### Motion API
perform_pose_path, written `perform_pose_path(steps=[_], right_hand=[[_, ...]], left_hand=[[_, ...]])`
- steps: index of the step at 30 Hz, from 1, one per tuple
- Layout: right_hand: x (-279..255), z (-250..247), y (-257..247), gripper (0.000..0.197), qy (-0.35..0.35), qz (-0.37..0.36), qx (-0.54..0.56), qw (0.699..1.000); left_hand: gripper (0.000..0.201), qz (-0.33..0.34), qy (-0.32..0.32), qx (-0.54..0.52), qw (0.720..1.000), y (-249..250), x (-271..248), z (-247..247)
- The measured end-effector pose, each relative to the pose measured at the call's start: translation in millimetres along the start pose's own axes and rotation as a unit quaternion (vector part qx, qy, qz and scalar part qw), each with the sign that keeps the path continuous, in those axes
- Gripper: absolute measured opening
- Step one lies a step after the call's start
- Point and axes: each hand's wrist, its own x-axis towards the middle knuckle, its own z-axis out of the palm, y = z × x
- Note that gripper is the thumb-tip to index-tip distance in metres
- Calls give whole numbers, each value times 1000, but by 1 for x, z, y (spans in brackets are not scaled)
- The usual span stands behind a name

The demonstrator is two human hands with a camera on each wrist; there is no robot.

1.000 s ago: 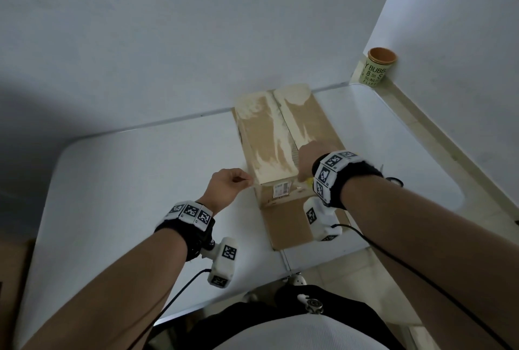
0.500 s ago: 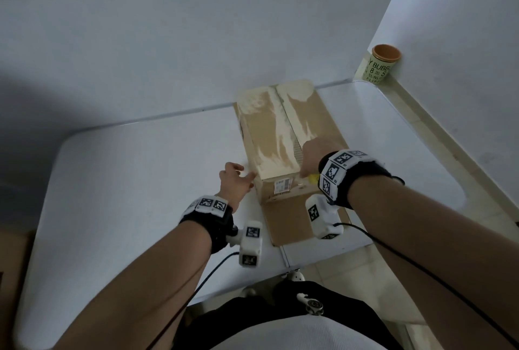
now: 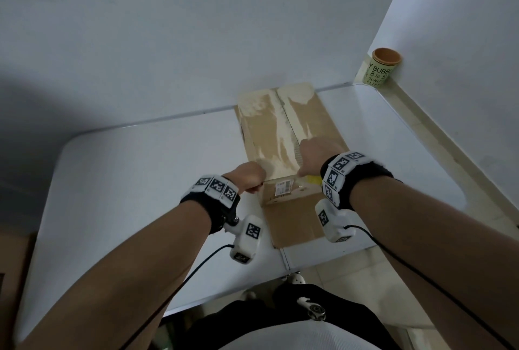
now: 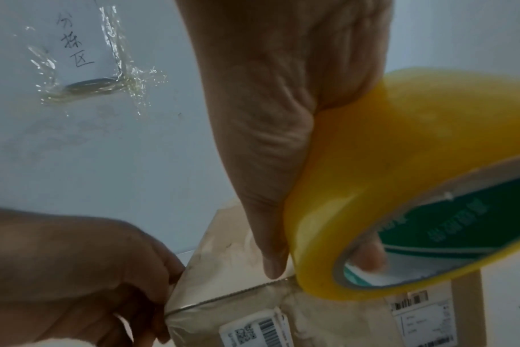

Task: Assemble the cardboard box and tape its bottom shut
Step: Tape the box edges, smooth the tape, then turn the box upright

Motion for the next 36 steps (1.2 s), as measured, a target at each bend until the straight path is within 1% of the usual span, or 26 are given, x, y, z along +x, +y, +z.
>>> perform_pose_path(steps=[2,4,6,7,8,9,10,11,12,13,17,18,19,20,22,23,25,26,27,29,30,31,32,34,35,36], right_hand=[[1,2,3,44,-4,-1,-9,1000],[0,2,5,45,1,-2,-9,1000],[0,2,7,46,4,-7,-9,1000],[-1,1,8,46,5,-11,-10,1000],[-1,1,8,46,3,-13,-10,1000],[-1,0,9,46,0,-14,-11,1000],[0,0,9,46,-3,-14,-12,1000],[1,0,9,46,-4,-16,-13,1000],[2,1,8,46,-6,-17,-15,1000],[2,1,7,46,-8,-17,-18,1000],[4,1,7,49,-2,-22,-34,999],[3,0,7,49,-4,-24,-36,999],[2,-2,7,48,-9,-25,-37,999],[3,-3,6,47,-13,-27,-37,999],[3,-5,6,44,-16,-32,-36,999],[4,-6,6,43,-16,-34,-37,999],[5,-5,6,44,-14,-38,-35,999],[7,-3,8,45,-14,-40,-32,999],[8,-2,8,47,-12,-41,-30,999],[9,0,11,52,0,-42,-22,999],[8,0,13,54,7,-39,-11,999],[7,0,14,55,10,-33,5,999],[8,1,17,56,9,-26,25,999],[9,0,22,56,-1,-14,50,999],[8,-3,24,56,-6,-7,56,998],[9,-3,25,56,-15,-4,60,998]], left_hand=[[31,-11,11,-1,1000,10,4,0],[24,-6,49,-46,998,15,6,-4],[18,35,126,-107,986,13,6,-13],[17,59,163,-113,978,9,4,-19],[18,86,178,-100,975,5,1,-25],[20,116,160,-80,977,1,-3,-28],[21,145,113,-63,981,-1,-7,-29],[23,163,52,-47,984,-2,-12,-28],[25,170,2,-35,985,-3,-15,-24],[26,173,-24,-31,984,-5,-14,-20],[16,160,-32,-107,981,-5,-1,-17],[16,165,-32,-100,981,-3,0,-19],[18,180,-21,-72,981,-1,1,-22],[19,199,7,-27,980,2,0,-25],[19,224,78,48,970,6,-3,-27],[18,231,75,60,968,7,-6,-27],[17,234,5,67,970,6,-8,-22],[13,231,-19,75,970,6,-7,-20],[8,233,-21,86,968,7,-6,-18],[6,267,20,140,953,18,0,-17],[9,292,32,185,938,26,2,-16],[13,312,29,234,920,32,6,-15],[21,321,11,286,903,37,11,-11],[53,322,-34,379,867,44,19,-2],[67,322,-46,415,850,49,21,4],[77,329,-48,439,835,55,21,12]])
